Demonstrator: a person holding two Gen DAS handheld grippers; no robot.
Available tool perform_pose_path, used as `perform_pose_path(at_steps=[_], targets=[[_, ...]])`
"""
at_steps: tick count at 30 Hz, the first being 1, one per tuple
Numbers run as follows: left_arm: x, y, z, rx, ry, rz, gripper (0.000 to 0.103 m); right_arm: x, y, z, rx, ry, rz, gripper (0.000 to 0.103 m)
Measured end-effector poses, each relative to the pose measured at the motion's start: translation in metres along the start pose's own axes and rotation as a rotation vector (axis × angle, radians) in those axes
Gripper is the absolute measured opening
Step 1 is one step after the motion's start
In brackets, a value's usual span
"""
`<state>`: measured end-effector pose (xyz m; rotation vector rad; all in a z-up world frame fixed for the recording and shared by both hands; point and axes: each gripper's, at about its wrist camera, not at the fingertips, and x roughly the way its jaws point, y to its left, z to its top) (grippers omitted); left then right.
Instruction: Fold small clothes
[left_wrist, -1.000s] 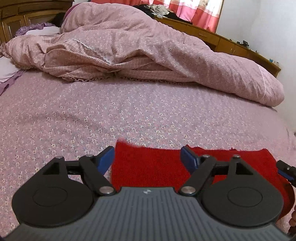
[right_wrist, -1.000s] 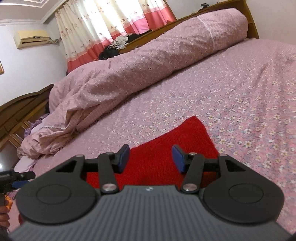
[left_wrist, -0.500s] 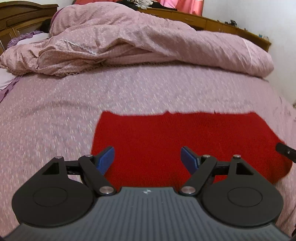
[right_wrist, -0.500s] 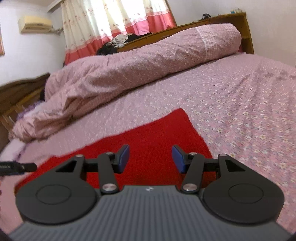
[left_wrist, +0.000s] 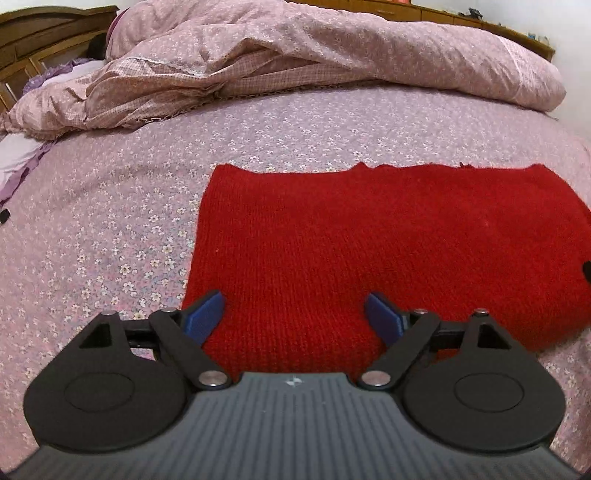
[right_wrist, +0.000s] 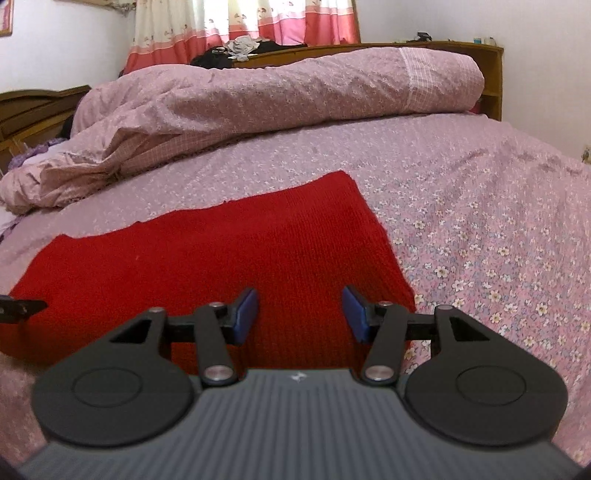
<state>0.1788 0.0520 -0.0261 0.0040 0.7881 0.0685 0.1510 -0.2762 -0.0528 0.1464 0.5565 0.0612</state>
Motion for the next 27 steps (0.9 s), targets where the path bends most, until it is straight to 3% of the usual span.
perform_pose_path(at_steps=[9, 18, 23, 27], targets=[[-0.001, 0.006, -0.001, -0.05, -0.038, -0.06, 0.102, -0.006, 0.0, 0.001, 0.033, -0.006, -0.002, 0.054], [-0.017, 0.015, 0.009, -0.064, 0.014, -0.134, 0.103, -0.036, -0.023, 0.0, 0.249, -0.017, 0.062, 0.06], [-0.048, 0.016, 0.008, -0.04, -0.011, -0.114, 0.103, -0.05, -0.035, -0.007, 0.318, -0.011, 0.042, 0.062], [-0.061, 0.021, 0.001, -0.041, 0.013, -0.069, 0.103, -0.05, -0.045, -0.015, 0.399, 0.011, 0.039, 0.066]])
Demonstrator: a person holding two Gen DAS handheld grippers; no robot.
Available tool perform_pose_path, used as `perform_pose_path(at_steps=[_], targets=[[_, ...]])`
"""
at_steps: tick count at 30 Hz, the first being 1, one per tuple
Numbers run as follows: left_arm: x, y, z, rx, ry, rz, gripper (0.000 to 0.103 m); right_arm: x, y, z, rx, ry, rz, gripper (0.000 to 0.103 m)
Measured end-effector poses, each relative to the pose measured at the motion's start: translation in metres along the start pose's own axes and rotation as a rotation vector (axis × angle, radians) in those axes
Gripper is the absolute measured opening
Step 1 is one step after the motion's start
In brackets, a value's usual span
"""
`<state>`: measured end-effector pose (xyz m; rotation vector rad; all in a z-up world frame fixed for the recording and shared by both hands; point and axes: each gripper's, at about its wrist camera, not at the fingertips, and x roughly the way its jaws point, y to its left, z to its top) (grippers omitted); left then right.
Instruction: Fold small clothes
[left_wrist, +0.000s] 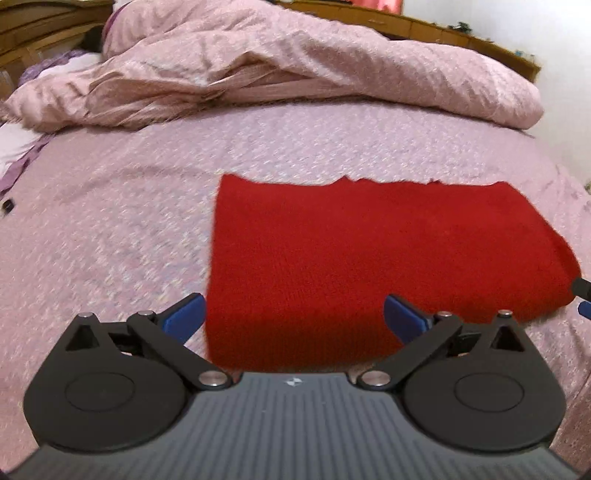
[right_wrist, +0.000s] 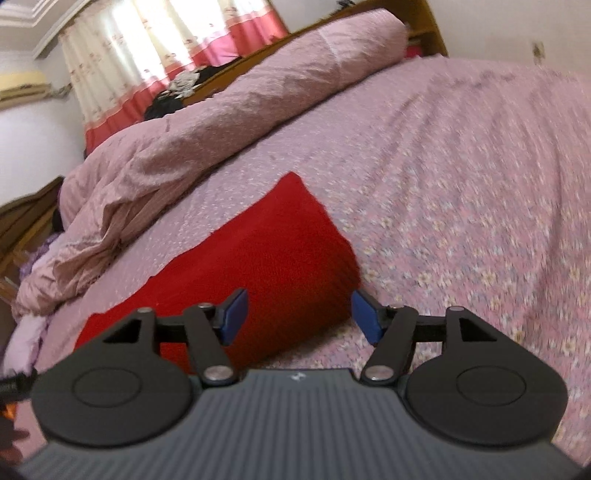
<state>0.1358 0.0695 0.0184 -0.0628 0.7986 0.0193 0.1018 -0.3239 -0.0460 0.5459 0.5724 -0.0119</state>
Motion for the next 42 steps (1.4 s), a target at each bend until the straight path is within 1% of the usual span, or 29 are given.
perform_pose_path(at_steps=[2, 5, 9, 12, 14, 18, 19, 21, 24, 29, 32, 35, 38, 40, 42], targets=[[-0.002, 0.007, -0.004, -0.05, 0.029, -0.008, 0.103, 0.003, -0.004, -0.002, 0.046, 0.014, -0.002, 0.067], [0.0, 0.018, -0.007, -0.101, 0.046, -0.012, 0.103, 0.01, -0.009, -0.005, 0.126, 0.037, 0.013, 0.067], [0.007, 0.021, -0.008, -0.117, 0.053, 0.023, 0.103, 0.023, -0.011, -0.009, 0.228, 0.068, 0.029, 0.067], [0.011, 0.022, -0.007, -0.133, 0.052, 0.031, 0.103, 0.034, -0.01, -0.013, 0.294, 0.084, 0.052, 0.066], [0.014, 0.024, -0.006, -0.144, 0.053, 0.033, 0.103, 0.04, -0.009, -0.015, 0.319, 0.08, 0.069, 0.066], [0.022, 0.025, -0.006, -0.142, 0.072, 0.041, 0.103, 0.048, -0.007, -0.018, 0.337, 0.052, 0.08, 0.067], [0.026, 0.025, -0.006, -0.141, 0.09, 0.052, 0.103, 0.049, -0.008, -0.019, 0.34, 0.05, 0.084, 0.068], [0.032, 0.028, -0.006, -0.161, 0.105, 0.042, 0.103, 0.051, -0.009, -0.019, 0.349, 0.044, 0.105, 0.07], [0.037, 0.032, -0.007, -0.2, 0.112, 0.031, 0.103, 0.052, -0.01, -0.019, 0.341, 0.047, 0.114, 0.07], [0.04, 0.031, -0.009, -0.19, 0.107, 0.034, 0.103, 0.053, -0.009, -0.019, 0.334, 0.048, 0.106, 0.07], [0.04, 0.031, -0.009, -0.194, 0.106, 0.04, 0.103, 0.058, -0.007, -0.014, 0.352, 0.054, 0.118, 0.073], [0.038, 0.029, -0.009, -0.177, 0.099, 0.053, 0.103, 0.063, -0.01, -0.01, 0.407, 0.049, 0.138, 0.073], [0.03, 0.025, -0.008, -0.156, 0.073, 0.077, 0.103, 0.065, -0.011, -0.009, 0.442, 0.034, 0.145, 0.072], [0.022, 0.023, -0.006, -0.14, 0.041, 0.106, 0.103, 0.068, -0.012, -0.009, 0.45, 0.025, 0.146, 0.066], [0.016, 0.021, -0.004, -0.125, 0.018, 0.123, 0.103, 0.07, -0.014, -0.009, 0.459, 0.017, 0.145, 0.063]])
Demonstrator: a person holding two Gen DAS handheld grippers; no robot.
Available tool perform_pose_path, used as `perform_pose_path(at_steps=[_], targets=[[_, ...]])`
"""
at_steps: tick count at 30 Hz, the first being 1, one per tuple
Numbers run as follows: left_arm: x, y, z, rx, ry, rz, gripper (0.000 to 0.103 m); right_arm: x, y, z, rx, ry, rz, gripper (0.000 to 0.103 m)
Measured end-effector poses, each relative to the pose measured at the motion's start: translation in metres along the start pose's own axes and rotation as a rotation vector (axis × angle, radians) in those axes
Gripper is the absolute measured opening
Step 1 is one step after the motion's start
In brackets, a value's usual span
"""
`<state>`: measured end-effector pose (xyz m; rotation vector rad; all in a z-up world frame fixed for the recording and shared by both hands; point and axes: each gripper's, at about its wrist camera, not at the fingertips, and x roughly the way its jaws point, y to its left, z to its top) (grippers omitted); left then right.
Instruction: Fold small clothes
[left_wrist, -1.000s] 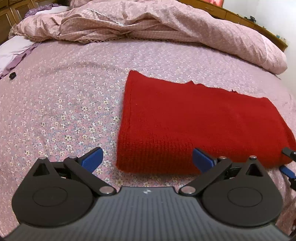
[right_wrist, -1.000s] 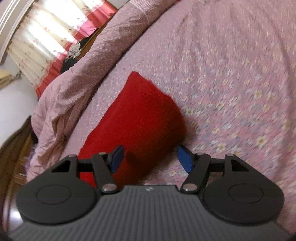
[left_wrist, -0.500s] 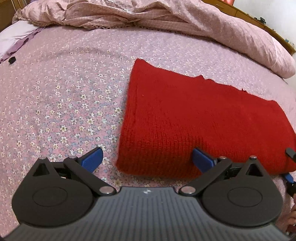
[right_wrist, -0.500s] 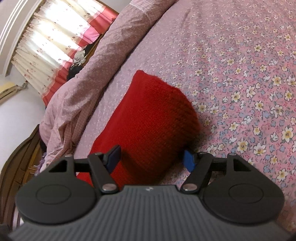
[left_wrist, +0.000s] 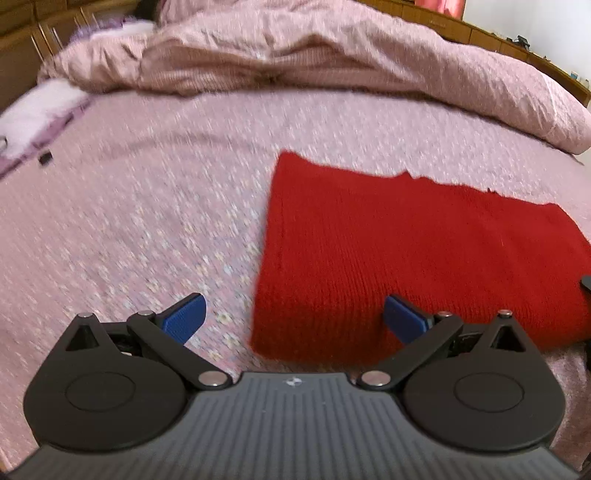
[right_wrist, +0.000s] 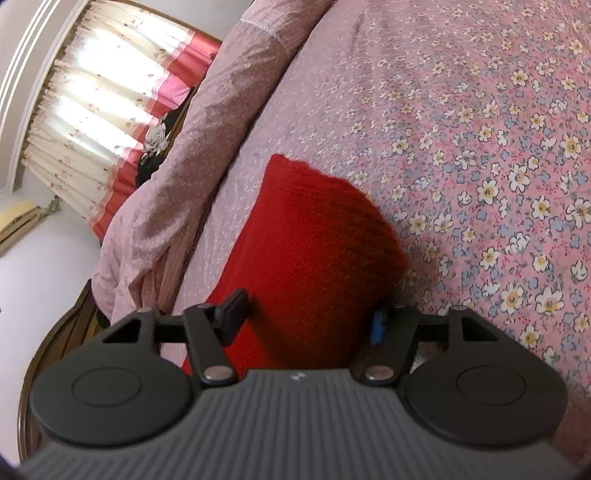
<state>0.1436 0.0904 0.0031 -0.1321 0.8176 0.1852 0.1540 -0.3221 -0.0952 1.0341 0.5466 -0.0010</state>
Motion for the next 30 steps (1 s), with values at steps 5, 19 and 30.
perform_pose_path(at_steps=[5, 19, 30], targets=[[-0.006, 0.005, 0.006, -0.014, -0.019, 0.024, 0.103, 0.007, -0.001, 0.003, 0.004, -0.01, 0.001, 0.055], [0.005, 0.012, 0.001, -0.021, 0.01, 0.056, 0.103, -0.006, 0.016, 0.005, -0.099, -0.028, 0.003, 0.034], [-0.008, 0.025, 0.009, -0.047, -0.017, 0.046, 0.103, -0.015, 0.059, 0.004, -0.292, -0.062, 0.018, 0.033]])
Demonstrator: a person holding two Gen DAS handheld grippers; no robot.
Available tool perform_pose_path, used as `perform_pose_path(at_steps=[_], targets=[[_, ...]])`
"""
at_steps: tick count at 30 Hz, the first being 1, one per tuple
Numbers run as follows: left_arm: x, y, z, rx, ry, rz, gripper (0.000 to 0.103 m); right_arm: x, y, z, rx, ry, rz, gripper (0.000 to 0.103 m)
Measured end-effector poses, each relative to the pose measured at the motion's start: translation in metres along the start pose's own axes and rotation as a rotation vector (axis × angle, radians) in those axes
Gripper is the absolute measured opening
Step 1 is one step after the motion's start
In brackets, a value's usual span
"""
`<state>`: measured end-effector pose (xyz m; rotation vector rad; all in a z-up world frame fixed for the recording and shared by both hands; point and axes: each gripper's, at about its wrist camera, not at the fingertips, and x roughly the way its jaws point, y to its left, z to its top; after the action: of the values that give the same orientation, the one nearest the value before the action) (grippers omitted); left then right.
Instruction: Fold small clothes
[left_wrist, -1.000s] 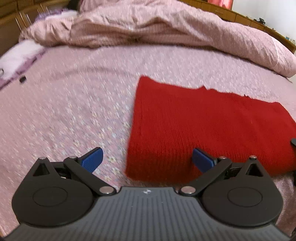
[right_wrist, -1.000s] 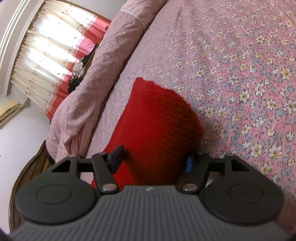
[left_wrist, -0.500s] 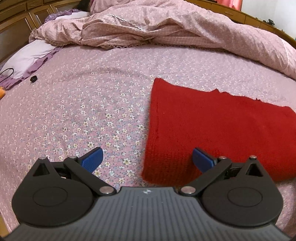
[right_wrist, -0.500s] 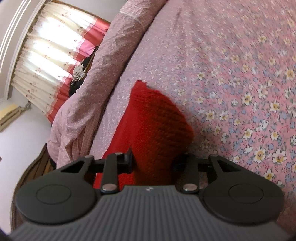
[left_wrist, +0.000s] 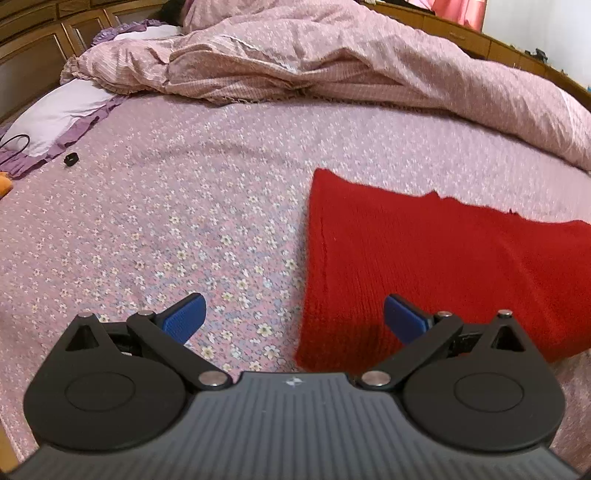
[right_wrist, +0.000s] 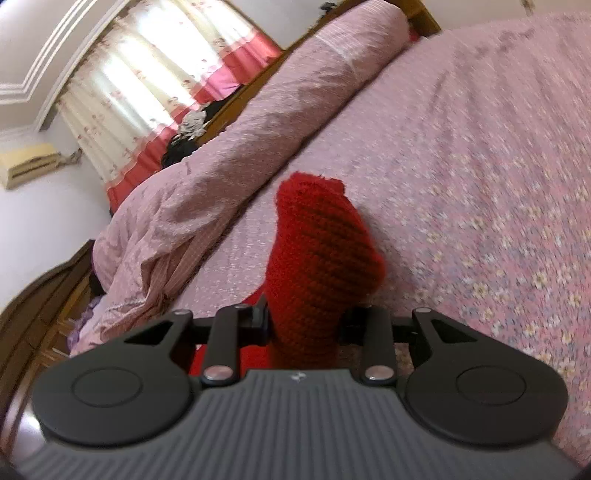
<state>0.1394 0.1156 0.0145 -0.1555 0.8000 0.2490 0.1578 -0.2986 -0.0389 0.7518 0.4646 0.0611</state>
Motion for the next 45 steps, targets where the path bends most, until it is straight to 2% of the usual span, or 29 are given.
perform_pose_path(at_steps=[12, 20, 28, 40, 45], targets=[[-0.008, 0.024, 0.007, -0.033, -0.016, 0.036, 0.103, -0.007, 0.065, 0.005, -0.26, -0.035, 0.052, 0.033], [-0.007, 0.043, 0.006, -0.043, -0.005, 0.061, 0.103, -0.006, 0.104, -0.003, -0.38, -0.036, 0.097, 0.033], [-0.004, 0.055, 0.003, -0.047, 0.002, 0.072, 0.103, 0.002, 0.143, -0.029, -0.512, -0.006, 0.137, 0.032], [0.0, 0.071, -0.003, -0.072, 0.021, 0.077, 0.103, 0.03, 0.168, -0.096, -0.748, 0.172, 0.163, 0.032], [0.003, 0.08, -0.007, -0.097, 0.034, 0.073, 0.103, 0.03, 0.176, -0.107, -0.792, 0.162, 0.157, 0.032]])
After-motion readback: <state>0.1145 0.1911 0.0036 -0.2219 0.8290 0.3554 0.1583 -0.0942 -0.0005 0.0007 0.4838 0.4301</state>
